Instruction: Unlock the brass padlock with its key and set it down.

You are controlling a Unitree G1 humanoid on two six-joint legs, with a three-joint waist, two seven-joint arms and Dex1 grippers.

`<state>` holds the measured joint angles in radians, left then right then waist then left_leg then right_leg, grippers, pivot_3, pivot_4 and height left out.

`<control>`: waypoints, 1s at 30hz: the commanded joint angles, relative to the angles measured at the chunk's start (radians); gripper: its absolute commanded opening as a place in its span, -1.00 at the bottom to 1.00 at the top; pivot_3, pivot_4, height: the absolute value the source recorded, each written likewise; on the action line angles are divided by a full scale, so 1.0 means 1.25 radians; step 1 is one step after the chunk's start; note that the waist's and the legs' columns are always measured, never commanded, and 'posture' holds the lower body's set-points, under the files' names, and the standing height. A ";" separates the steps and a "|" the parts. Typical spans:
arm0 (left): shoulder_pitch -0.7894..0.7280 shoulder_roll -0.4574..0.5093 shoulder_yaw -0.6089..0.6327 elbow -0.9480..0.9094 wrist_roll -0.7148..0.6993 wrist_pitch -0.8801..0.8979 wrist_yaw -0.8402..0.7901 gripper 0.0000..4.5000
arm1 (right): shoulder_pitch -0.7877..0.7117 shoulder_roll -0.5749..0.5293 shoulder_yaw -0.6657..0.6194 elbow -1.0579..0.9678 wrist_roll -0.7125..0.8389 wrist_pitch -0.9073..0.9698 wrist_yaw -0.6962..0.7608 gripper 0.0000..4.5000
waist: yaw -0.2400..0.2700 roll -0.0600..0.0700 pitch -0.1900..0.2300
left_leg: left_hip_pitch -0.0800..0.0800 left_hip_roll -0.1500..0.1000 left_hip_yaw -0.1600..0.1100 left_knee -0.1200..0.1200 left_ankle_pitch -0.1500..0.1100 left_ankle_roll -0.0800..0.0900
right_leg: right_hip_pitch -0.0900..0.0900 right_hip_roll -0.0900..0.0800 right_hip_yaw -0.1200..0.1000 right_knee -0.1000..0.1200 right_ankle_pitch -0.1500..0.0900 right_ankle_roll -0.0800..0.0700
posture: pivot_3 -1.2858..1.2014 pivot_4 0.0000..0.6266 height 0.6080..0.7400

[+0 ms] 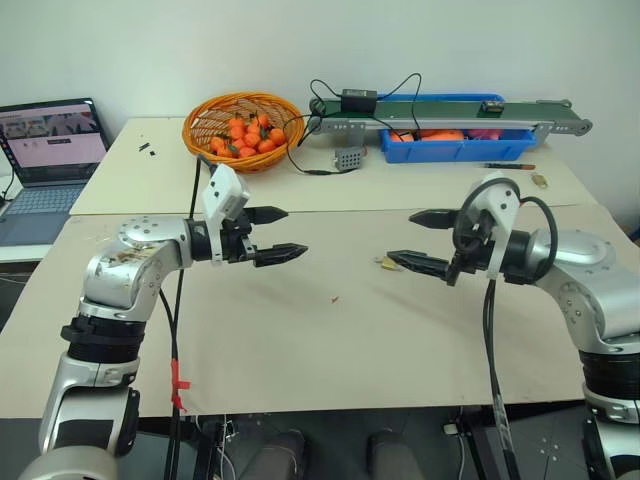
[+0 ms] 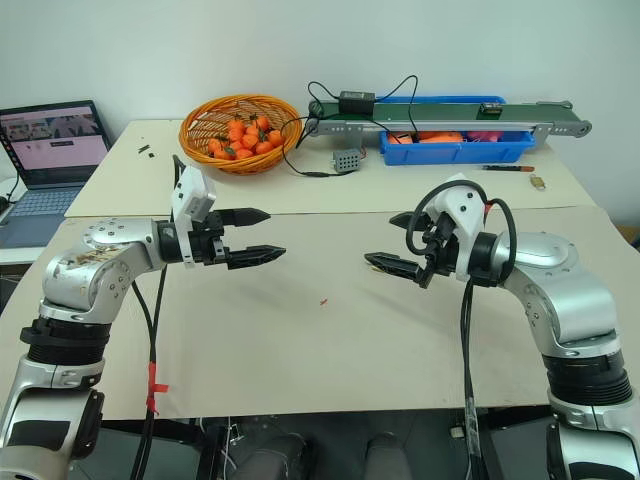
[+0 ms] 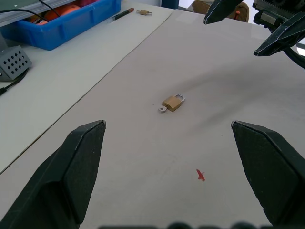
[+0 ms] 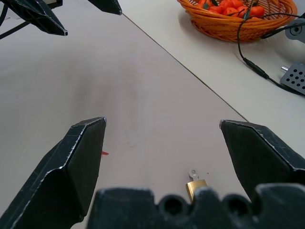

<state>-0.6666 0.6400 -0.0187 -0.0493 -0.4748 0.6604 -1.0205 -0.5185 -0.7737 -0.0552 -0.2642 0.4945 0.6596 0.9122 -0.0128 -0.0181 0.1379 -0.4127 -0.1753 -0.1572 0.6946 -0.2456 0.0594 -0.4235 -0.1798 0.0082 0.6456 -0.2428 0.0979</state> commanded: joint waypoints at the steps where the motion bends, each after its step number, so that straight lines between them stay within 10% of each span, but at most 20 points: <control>1: -0.001 0.014 0.005 -0.035 -0.010 -0.021 -0.027 1.00 | -0.004 -0.002 -0.016 -0.014 -0.003 -0.029 -0.003 0.99 | 0.000 0.000 0.000 | 0.000 0.000 0.000 0.000 0.000 0.000 | 0.000 0.000 0.000 0.000 0.000 0.000 | 0.03 -0.52 1.00; 13: -0.022 0.020 -0.067 -0.103 -0.014 0.045 -0.040 1.00 | 0.058 -0.006 0.027 -0.036 -0.010 -0.052 0.040 0.99 | 0.000 0.000 0.000 | 0.000 0.000 0.001 0.000 0.000 0.000 | 0.000 0.000 0.001 -0.001 0.000 0.000 | 0.03 -0.52 1.00; 30: -0.041 0.106 -0.044 -0.154 -0.039 0.092 -0.076 1.00 | -0.229 0.148 0.178 0.668 -0.282 -0.555 0.159 0.99 | -0.006 0.000 0.000 | 0.004 0.001 0.005 -0.001 0.000 0.000 | 0.000 0.002 0.004 -0.001 0.000 0.000 | 0.03 -0.52 1.00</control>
<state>-0.7131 0.7452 -0.1176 -0.1887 -0.5013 0.7608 -1.1136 -0.7468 -0.6031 0.1792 0.4745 0.1666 0.0581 1.1007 -0.0208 -0.0181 0.1381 -0.4080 -0.1736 -0.1516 0.6929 -0.2457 0.0594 -0.4232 -0.1768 0.0134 0.6441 -0.2428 0.0979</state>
